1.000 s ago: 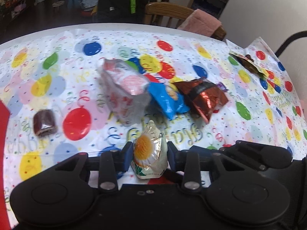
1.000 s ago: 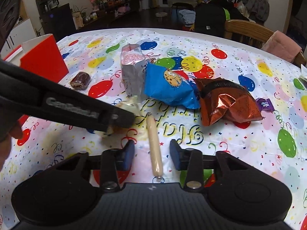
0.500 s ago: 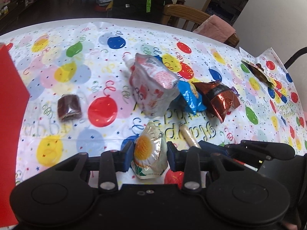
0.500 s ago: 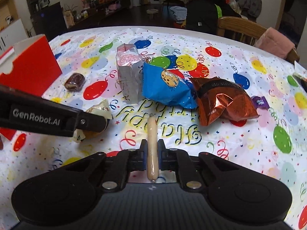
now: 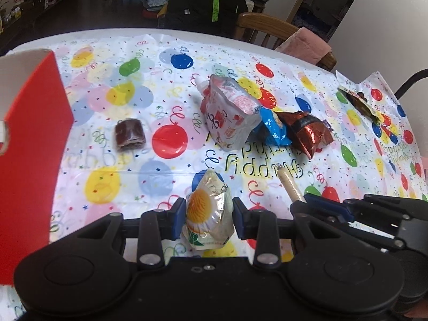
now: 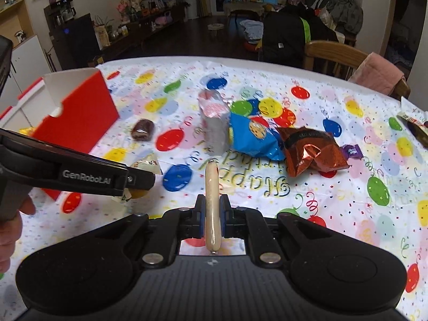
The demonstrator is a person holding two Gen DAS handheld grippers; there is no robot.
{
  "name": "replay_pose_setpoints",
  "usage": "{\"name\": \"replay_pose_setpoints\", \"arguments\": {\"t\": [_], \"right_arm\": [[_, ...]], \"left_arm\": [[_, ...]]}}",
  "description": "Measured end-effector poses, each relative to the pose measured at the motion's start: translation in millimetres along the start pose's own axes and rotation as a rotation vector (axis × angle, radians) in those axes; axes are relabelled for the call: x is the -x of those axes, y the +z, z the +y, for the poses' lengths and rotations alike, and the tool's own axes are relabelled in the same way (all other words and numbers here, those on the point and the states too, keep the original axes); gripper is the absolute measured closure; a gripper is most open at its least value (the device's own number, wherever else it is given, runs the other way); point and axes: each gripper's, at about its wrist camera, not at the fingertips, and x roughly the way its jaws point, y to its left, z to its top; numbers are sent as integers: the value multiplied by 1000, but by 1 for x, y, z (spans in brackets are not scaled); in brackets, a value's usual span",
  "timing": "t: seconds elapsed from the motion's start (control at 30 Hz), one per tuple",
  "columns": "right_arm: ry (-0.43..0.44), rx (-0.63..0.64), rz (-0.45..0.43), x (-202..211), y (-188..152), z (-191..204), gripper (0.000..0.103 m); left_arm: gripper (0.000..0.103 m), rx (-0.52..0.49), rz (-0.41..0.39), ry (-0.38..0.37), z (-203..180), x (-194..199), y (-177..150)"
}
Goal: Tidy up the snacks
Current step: 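Carry the pastry packet and beige stick over the white box with both tools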
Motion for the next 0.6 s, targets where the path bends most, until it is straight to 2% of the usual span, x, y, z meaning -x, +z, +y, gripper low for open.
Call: {"name": "replay_pose_setpoints", "arguments": {"t": [0.27,0.6], "right_arm": [[16,15,-53,38,13,35,93],[39,52,-120,68,35,92,93]], "left_arm": [[69,-16,-52,1,6,44,-4],[69,-20,-108,-16,33,100,-4]]}}
